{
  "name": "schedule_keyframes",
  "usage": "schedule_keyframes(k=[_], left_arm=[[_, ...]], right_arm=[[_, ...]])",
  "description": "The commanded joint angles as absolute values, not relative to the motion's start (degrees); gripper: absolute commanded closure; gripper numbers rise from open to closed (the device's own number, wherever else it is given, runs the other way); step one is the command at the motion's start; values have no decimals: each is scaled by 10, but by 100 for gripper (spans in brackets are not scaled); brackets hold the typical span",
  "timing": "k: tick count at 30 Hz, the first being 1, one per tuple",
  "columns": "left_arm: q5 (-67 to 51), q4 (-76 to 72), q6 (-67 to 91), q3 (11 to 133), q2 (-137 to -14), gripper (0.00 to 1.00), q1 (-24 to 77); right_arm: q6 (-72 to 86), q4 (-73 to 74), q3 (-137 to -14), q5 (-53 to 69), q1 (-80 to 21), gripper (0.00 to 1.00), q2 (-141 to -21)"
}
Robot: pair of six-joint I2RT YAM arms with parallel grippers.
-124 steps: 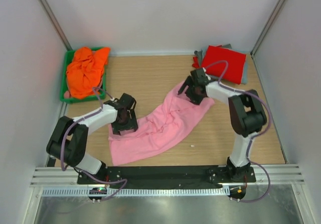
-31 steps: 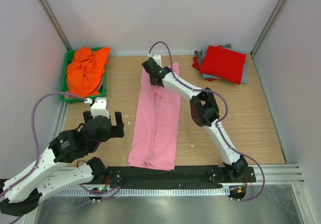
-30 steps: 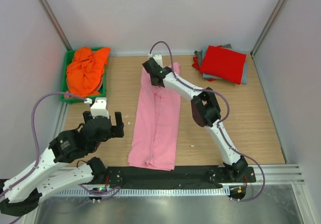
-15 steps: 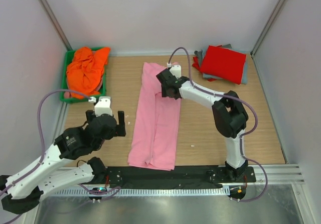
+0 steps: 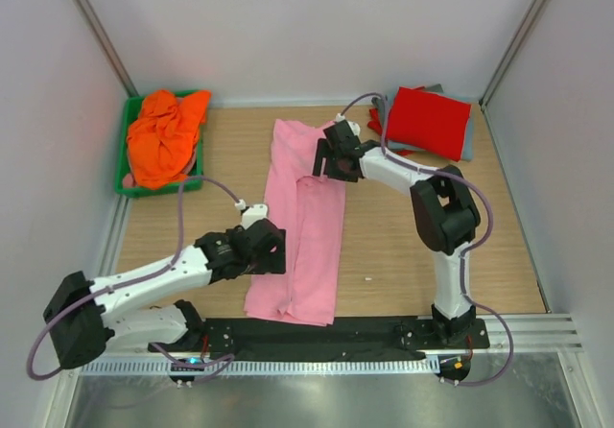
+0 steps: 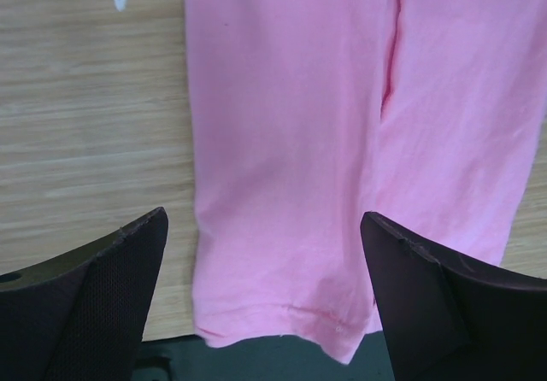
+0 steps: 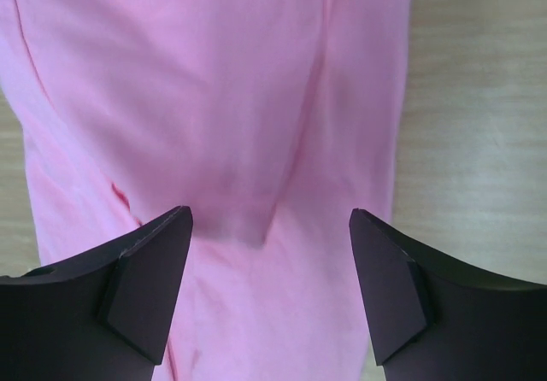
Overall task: Fold and stack the t-shirts
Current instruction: Fold the tshirt
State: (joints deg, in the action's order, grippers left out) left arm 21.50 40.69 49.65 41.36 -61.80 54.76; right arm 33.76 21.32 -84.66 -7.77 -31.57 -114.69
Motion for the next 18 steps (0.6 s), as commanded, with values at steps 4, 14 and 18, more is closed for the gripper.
schedule_keyframes(k=[4, 14, 18], left_arm=[[153, 247, 528, 397, -740, 5, 545], [55, 160, 478, 465, -928, 6, 457], [5, 170, 461, 524, -985, 9, 427]], right_arm=[[301, 241, -1013, -69, -297, 21, -1303], [301, 260, -1182, -37, -230, 25, -1442], [301, 265, -1268, -8, -211, 27, -1494]])
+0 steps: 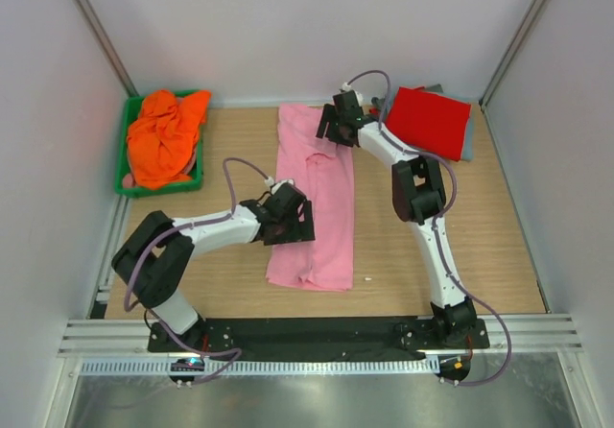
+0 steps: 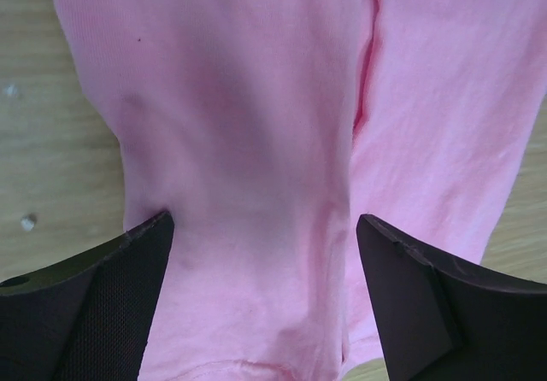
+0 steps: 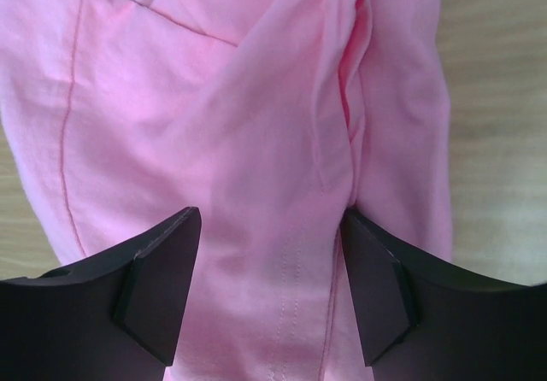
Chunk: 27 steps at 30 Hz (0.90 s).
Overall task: Fold and stack the t-shirts
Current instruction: Fold the tshirt
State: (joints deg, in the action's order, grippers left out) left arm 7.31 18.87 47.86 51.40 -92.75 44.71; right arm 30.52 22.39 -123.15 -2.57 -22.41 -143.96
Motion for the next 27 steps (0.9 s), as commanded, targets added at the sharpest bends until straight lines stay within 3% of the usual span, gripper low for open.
schedule_keyframes(k=[1, 9, 17, 21, 24, 27], left_arm=[[3, 181, 460, 537, -1003, 11, 427], [-89, 187, 594, 510, -939, 13, 446], [59, 370, 594, 532, -750, 9, 504], [103, 421, 598, 494, -681, 8, 504], [81, 396, 609, 436, -639, 10, 504], [66, 318, 624, 381, -614, 13, 508]], right_arm=[[299, 263, -1295, 23, -206, 27, -1502], [237, 233, -1278, 121, -205, 23, -1443], [191, 320, -1243, 53, -198, 13, -1276], [221, 313, -1057, 21, -198, 12, -1104], [269, 281, -799, 14, -197, 11, -950], [316, 265, -623, 24, -198, 11, -813]])
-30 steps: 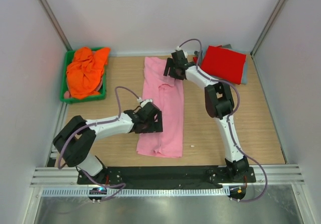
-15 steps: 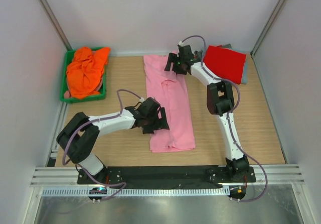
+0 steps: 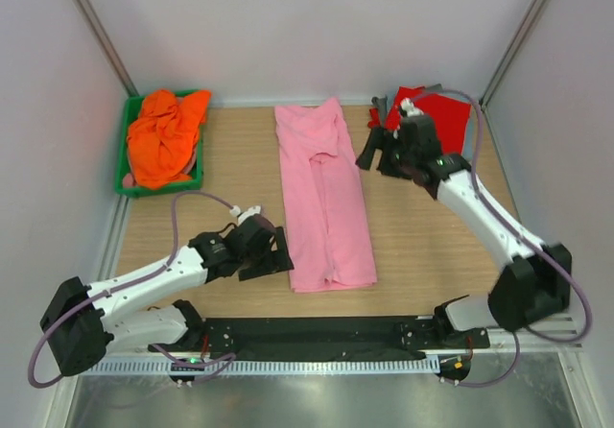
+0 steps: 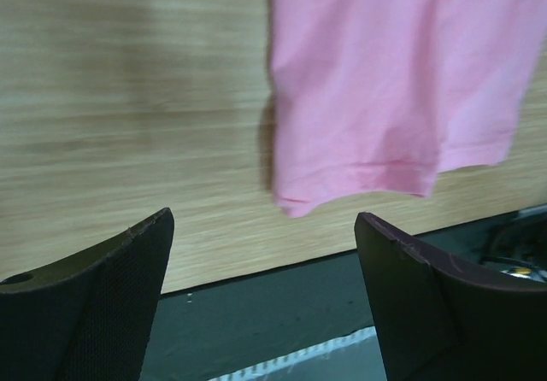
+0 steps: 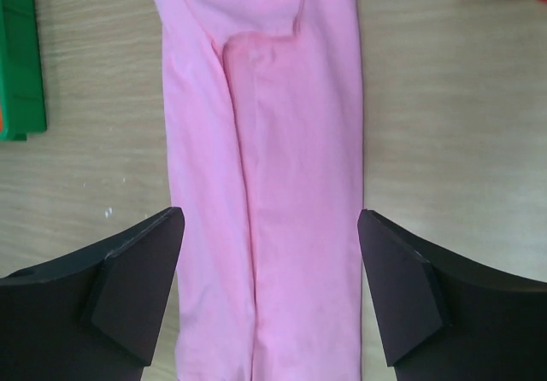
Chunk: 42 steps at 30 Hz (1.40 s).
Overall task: Fold and stack the t-shirts
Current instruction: Fold the tshirt
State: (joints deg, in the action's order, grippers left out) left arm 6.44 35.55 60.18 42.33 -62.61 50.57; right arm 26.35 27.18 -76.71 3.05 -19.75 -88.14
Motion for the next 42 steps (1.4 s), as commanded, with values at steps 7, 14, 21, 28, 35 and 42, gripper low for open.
schedule_keyframes(k=[7, 14, 21, 28, 35, 42], left_arm=[[63, 227, 668, 333, -647, 16, 550], [81, 189, 715, 300, -671, 22, 566], [85, 165, 738, 291, -701, 29, 591], [90, 152, 755, 297, -731, 32, 616], [98, 150, 775, 297, -744, 34, 631], [110, 147, 780, 299, -755, 63, 637]], right_arm=[[374, 281, -386, 59, -199, 20, -621], [435, 269, -252, 113, -207, 25, -527], [454, 233, -199, 140, -230, 32, -535], [469, 216, -165, 142, -257, 42, -541], [490, 240, -149, 124, -285, 68, -497], [495, 236, -134, 119, -289, 78, -484]])
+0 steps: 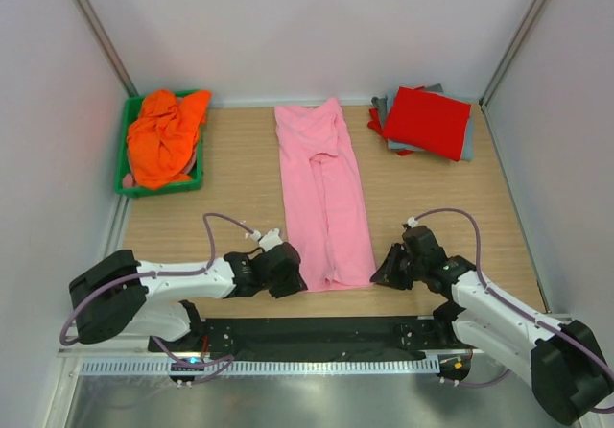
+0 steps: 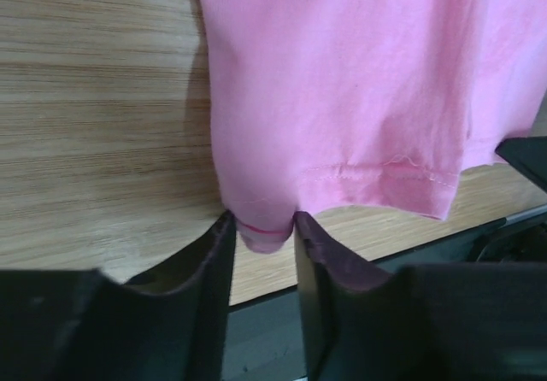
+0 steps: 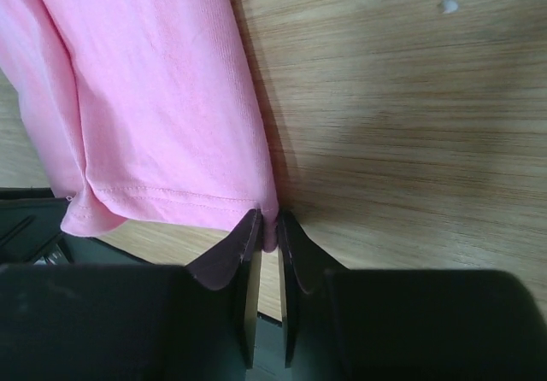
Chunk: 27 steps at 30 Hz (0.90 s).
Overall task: Fold and stack the t-shirts
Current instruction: Fold the tshirt
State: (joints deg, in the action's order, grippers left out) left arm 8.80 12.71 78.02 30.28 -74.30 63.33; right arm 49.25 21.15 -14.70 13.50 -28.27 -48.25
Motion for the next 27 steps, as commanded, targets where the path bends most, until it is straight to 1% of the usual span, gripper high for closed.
schedule_keyframes(k=[1, 2, 4, 5, 6, 7, 9, 11, 16, 21, 24, 26, 27], left_arm=[[112, 148, 780, 299, -754, 68, 636], [112, 147, 780, 299, -753, 77, 638], [114, 147, 779, 297, -747, 84, 638], [114, 148, 778, 294, -745, 89, 638], [116, 149, 778, 292, -740, 91, 638], [116, 152, 778, 290, -732, 95, 638], [116, 163, 780, 285, -718, 98, 639], [119, 195, 787, 280, -689, 100, 642], [133, 265, 805, 279, -615, 100, 662], [142, 328, 812, 305, -582, 100, 669], [162, 363, 799, 332, -567, 100, 670], [188, 394, 785, 363, -567, 100, 669], [197, 422, 767, 376, -572, 100, 667]], right_arm=[[494, 236, -135, 120, -288, 81, -483], [494, 236, -138, 120, -290, 83, -483], [497, 237, -140, 120, -293, 88, -480], [497, 239, -142, 120, -294, 89, -475], [499, 241, -144, 120, -294, 93, -471], [505, 244, -145, 118, -301, 95, -463], [513, 251, -148, 114, -310, 99, -454], [530, 265, -151, 105, -330, 98, -433], [574, 293, -163, 86, -374, 99, -395], [620, 315, -190, 46, -434, 98, -366], [609, 318, -221, 24, -448, 98, -381], [586, 322, -257, 5, -450, 98, -413], [559, 328, -285, -30, -451, 99, -439]])
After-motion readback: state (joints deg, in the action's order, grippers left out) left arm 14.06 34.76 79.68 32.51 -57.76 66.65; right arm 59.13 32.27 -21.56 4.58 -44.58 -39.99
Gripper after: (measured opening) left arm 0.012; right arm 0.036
